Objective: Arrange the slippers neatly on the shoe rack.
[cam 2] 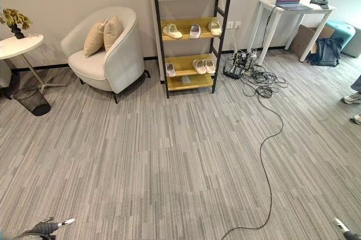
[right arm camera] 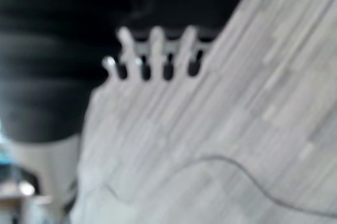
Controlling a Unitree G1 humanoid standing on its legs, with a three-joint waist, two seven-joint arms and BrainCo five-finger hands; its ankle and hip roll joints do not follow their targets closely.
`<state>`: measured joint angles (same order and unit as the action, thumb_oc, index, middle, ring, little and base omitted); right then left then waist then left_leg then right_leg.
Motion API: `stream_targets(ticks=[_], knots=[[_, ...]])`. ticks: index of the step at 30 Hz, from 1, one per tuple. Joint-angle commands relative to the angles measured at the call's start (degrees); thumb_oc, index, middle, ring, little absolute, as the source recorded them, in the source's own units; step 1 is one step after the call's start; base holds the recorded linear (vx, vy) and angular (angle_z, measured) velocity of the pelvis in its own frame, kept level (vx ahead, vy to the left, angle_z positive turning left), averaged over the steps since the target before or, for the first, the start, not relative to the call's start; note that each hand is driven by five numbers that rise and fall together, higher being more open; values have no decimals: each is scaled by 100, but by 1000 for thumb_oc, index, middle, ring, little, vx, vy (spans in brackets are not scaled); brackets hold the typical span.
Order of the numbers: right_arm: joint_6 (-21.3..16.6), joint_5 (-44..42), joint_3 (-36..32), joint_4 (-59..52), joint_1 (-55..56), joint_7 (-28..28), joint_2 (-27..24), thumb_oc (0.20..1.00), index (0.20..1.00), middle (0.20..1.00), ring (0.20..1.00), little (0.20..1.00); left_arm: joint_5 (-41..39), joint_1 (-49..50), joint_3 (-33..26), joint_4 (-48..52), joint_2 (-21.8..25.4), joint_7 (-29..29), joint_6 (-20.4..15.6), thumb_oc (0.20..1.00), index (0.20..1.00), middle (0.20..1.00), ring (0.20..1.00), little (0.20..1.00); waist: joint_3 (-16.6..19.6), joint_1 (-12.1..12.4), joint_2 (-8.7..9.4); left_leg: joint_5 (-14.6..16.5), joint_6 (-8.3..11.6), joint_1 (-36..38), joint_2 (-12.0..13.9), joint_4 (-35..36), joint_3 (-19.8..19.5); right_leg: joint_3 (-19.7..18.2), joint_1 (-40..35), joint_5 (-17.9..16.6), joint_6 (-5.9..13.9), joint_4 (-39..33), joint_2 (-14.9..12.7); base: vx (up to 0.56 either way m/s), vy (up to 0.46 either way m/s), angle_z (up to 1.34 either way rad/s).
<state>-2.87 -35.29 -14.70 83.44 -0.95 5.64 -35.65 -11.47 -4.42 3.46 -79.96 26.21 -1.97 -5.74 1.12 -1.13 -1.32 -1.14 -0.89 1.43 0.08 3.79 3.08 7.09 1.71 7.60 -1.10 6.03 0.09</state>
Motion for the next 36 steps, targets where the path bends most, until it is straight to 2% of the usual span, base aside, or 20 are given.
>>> stream_targets(ticks=[1,5,8,10,11,12,13,14,15,16,19,22,23,25,26,28,30,31,33,36], knots=[[-39,101,520,168,-113,-101,694,1000,1000,1000,1000,1000,1065,-240,428,-115,-384,287,-136,1000,1000,1000,1000,1000,-24,-103,94,158,311,151,22,67,69,-3,-471,-703,730,-1051,-376,0,0,0],[98,655,1164,161,22,-163,1581,1000,1000,1000,1000,1000,1521,-268,1010,-149,-995,207,-37,1000,1000,1000,1000,1000,-83,-184,49,163,329,174,64,49,118,-11,-438,-590,662,-881,-364,-18,-61,-1],[192,741,1287,142,54,-157,1699,1000,1000,1000,1000,1000,2188,-437,1663,-40,-1172,238,-47,1000,1000,1000,1000,1000,-140,-304,45,220,379,170,124,-94,134,-63,-398,-505,620,-733,-325,4,-111,-9],[222,688,1377,187,186,-116,1855,1000,1000,1000,1000,1000,2112,-555,1812,296,-1204,309,-108,1000,1000,1000,1000,1000,-283,-359,122,393,455,-5,249,-878,176,-248,-345,-432,520,-546,-256,-16,-169,-10],[222,688,1377,187,186,-116,1857,1000,1000,1000,1000,1000,2110,-555,1812,299,-1202,308,-106,1000,1000,1000,1000,1000,-281,-358,118,422,458,-33,258,-929,176,-249,-335,-429,517,-537,-249,-46,-199,-39],[262,754,1471,255,293,-131,1868,1000,1000,1000,1000,1000,2053,-713,1923,436,-1204,349,-132,1000,1000,1000,1000,1000,-513,-340,196,214,576,-466,417,-1959,220,-307,-420,-362,393,-517,-196,-47,-134,-44],[261,754,1468,257,289,-130,1869,1000,1000,1000,1000,1000,2053,-717,1923,436,-1203,349,-131,1000,1000,1000,1000,1000,-510,-348,180,249,582,-516,438,-2033,202,-296,-408,-364,387,-515,-177,-78,-305,-33],[312,830,1606,247,230,-131,1882,1000,1000,1000,1000,1000,1924,-955,1991,669,-1216,445,-138,1000,1000,1000,1000,1000,-797,-279,283,-370,647,-1279,647,-3353,204,-288,-572,-333,216,-563,-113,-15,-235,-14],[333,917,1714,237,192,-106,1883,1000,1000,1000,1000,1000,1864,-979,1983,684,-1234,496,-124,1000,1000,1000,1000,1000,-855,-255,309,-411,601,-1566,659,-3835,231,-276,-627,-331,160,-595,-75,49,-275,-13],[361,1045,1839,205,163,-89,1863,1000,1000,1000,1000,1000,1794,-1002,2010,665,-1261,503,-123,1000,1000,1000,1000,1000,-890,-220,368,-339,526,-1761,593,-3884,321,-283,-660,-318,141,-616,-91,155,-92,-17],[283,1339,2186,-47,22,-86,1876,1000,1000,1000,1000,1000,1799,-886,2048,637,-1346,498,-149,1000,1000,1000,1000,1000,-864,-20,342,-62,364,-1889,156,-2750,344,-518,-802,-214,236,-740,-51,267,72,-16],[188,1663,2492,-385,-166,-47,1939,1000,1000,1000,1000,1000,1987,-773,2063,420,-1407,468,-141,1000,1000,1000,1000,1000,-778,151,251,-308,410,-1743,67,-1236,221,-614,-1022,-66,335,-847,-30,368,141,-107],[132,2035,2714,-501,-178,-81,2002,1000,1000,1000,1000,1000,2132,-627,1993,274,-1378,550,-105,1000,1000,1000,1000,1000,-665,201,267,-295,315,-1631,-91,-1156,55,-627,-1068,-11,393,-709,-68,506,182,-57],[118,2241,2814,-689,-233,-81,2066,1000,1000,1000,1000,1000,2161,-508,1819,158,-1335,568,-45,1000,1000,1000,1000,1000,-565,247,291,-191,165,-1304,-212,-891,111,-599,-963,18,480,-154,-117,489,196,-4],[63,2364,2892,-962,-426,-84,2072,1000,1000,1000,1000,1000,2126,-400,1603,75,-1268,617,8,1000,1000,1000,1000,1000,-592,271,300,-37,16,-979,-249,-794,195,-491,-553,-367,818,840,-244,408,176,-9],[22,2388,2920,-1202,-509,-85,2063,1000,1000,1000,1000,1000,2176,-322,1517,18,-1209,626,48,1000,1000,1000,1000,1000,-609,235,233,99,-102,-676,-260,-749,231,-339,-139,-923,1089,1663,-417,302,137,-47],[13,2410,2915,-1324,-535,-96,2058,1000,1000,1000,1000,1000,2185,-293,1495,36,-1173,626,39,1000,1000,1000,1000,1000,-637,205,170,197,-148,-475,-240,-692,257,-195,90,-1099,1101,2012,-572,274,125,-19],[9,2519,2946,-1349,-511,-138,2085,1000,1000,1000,1000,1000,2208,-290,1481,51,-1133,665,47,1000,1000,1000,1000,1000,-664,126,28,343,-187,-211,-201,-622,227,116,451,-963,947,2194,-808,443,132,31],[34,2541,2905,-1284,-450,-158,2050,1000,1000,1000,1000,1000,2160,-338,1484,96,-1081,695,41,1000,1000,1000,1000,1000,-679,5,-48,524,-152,9,-189,-595,53,214,689,-668,777,1704,-910,387,2,3],[192,2998,2979,-954,-306,-109,2006,1000,1000,1000,1000,1000,2191,-532,1576,248,-1101,747,-23,1000,1000,1000,1000,1000,-776,-189,-40,777,-32,252,-203,-668,-157,-175,922,-938,916,386,-1091,410,-228,74]])
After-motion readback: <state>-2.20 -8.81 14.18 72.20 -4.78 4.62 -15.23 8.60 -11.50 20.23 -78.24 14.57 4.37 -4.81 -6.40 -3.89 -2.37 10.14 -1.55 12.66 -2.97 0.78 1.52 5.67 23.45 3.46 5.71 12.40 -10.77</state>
